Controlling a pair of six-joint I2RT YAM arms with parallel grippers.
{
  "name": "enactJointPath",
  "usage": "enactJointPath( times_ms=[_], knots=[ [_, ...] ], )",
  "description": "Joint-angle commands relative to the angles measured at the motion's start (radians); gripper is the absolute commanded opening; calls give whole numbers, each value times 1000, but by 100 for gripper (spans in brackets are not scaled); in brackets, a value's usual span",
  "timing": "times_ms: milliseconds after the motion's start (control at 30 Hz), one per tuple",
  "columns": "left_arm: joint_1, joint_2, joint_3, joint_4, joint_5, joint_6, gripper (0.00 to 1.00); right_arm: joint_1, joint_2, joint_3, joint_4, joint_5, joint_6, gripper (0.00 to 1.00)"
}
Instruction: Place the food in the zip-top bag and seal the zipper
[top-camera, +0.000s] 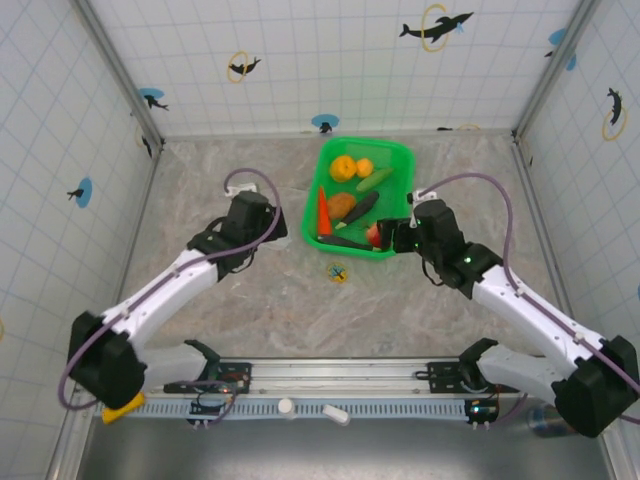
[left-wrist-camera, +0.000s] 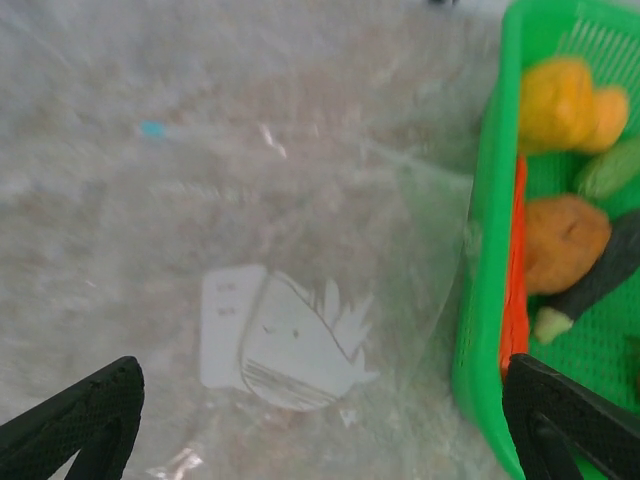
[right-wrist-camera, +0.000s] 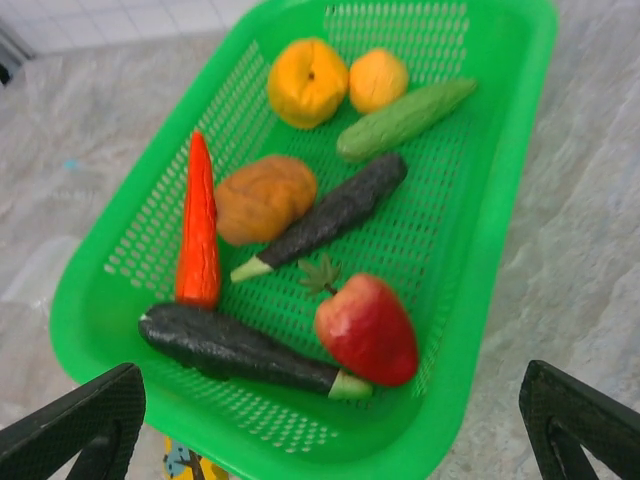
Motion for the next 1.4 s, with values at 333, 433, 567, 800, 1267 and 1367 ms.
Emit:
enactJointPath(
  times_ms=[333,433,567,800,1267,1367],
  knots=[
    [180,379,63,448,721,-153,81,94,158,192,-156,115,-66,99],
    [152,409,54,482,739,-179,77,70,131,181,-142,108,-57,99],
    [56,448,74,485,743,-176,72,28,101,169,-132,47,-47,99],
    [-90,541,161,494,746,-208,59,42,66,102,-122,73,-25,98],
    [-173,368,93,479,603,-151,98,63,38,139,-113,137,-43,99],
    [-104,196,-26,380,576,-132,97,73,98,197,-107,118,-68,99]
  ],
)
